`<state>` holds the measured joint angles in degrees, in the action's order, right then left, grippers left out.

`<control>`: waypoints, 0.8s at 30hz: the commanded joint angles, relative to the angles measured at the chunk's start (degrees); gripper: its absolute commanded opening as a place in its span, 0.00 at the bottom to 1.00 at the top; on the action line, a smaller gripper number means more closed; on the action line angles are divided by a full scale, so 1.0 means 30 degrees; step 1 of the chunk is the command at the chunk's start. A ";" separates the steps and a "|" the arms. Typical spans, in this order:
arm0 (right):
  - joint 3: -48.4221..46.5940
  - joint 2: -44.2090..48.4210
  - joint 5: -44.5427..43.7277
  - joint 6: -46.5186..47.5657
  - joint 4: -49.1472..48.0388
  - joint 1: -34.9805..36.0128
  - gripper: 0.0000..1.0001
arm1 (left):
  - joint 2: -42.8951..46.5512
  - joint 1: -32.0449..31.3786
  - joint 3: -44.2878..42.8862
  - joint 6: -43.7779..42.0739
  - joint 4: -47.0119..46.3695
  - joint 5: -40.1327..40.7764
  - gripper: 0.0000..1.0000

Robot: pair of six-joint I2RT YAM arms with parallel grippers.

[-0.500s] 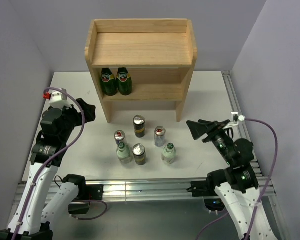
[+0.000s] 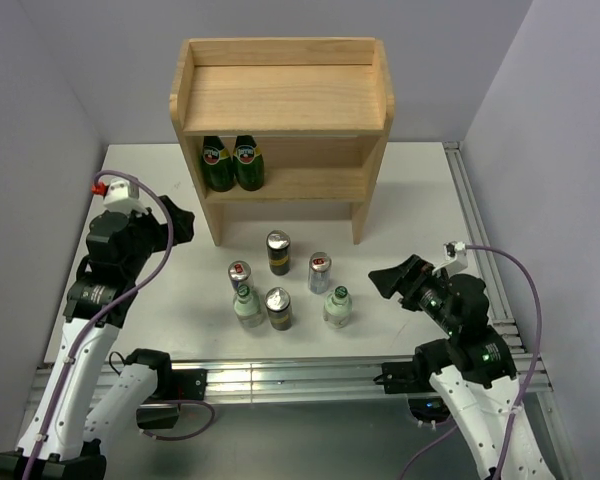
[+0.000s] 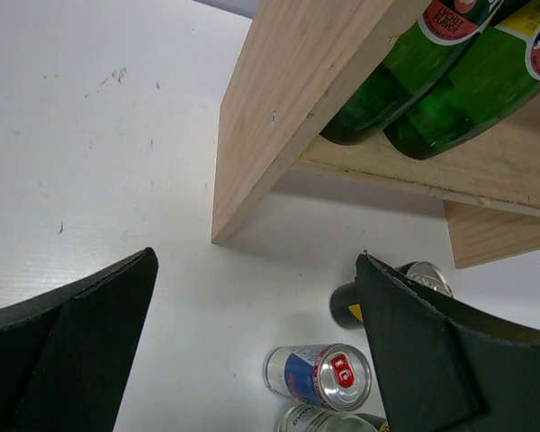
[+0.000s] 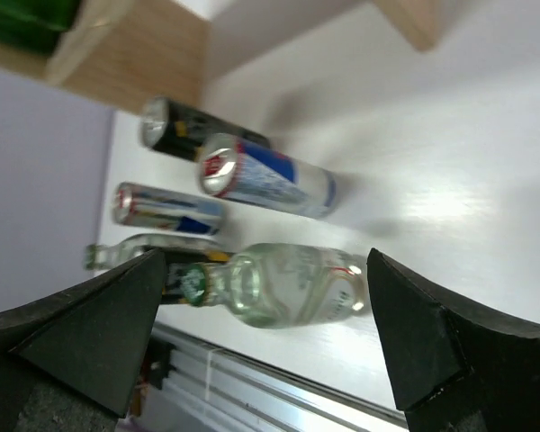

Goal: Place and organize the beverage onto the shelf

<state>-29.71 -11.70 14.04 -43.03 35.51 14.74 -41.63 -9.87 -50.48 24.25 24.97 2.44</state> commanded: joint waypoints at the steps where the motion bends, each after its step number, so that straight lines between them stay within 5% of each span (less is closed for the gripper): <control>1: -0.1784 -0.1045 -0.3182 0.0515 0.2696 0.0183 1.00 | 0.0340 0.0096 -0.0166 -0.0086 -0.0267 0.0153 0.99; 7: -0.3508 -0.6215 -0.5820 0.0072 0.0853 0.1380 1.00 | 0.0662 0.0184 -0.0107 0.0090 -0.0267 0.0828 0.99; 13: -1.0538 -1.4081 -1.8469 -0.2467 0.5882 1.1042 1.00 | 0.0487 0.0184 -0.0107 0.0032 -0.0209 0.1122 0.99; 16: -1.0050 -1.2049 -2.0470 -0.4784 0.5803 1.4612 1.00 | 0.0545 0.0184 -0.0107 0.0003 -0.0179 0.1326 0.99; 24: -0.5391 -0.8023 -1.9656 -0.7923 0.6417 1.6208 1.00 | 0.0780 0.0184 -0.0019 -0.0085 -0.0384 0.0975 0.99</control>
<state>-48.64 -35.40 -42.57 -61.34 52.38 62.11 -39.92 -9.56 -50.48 24.27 24.91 5.63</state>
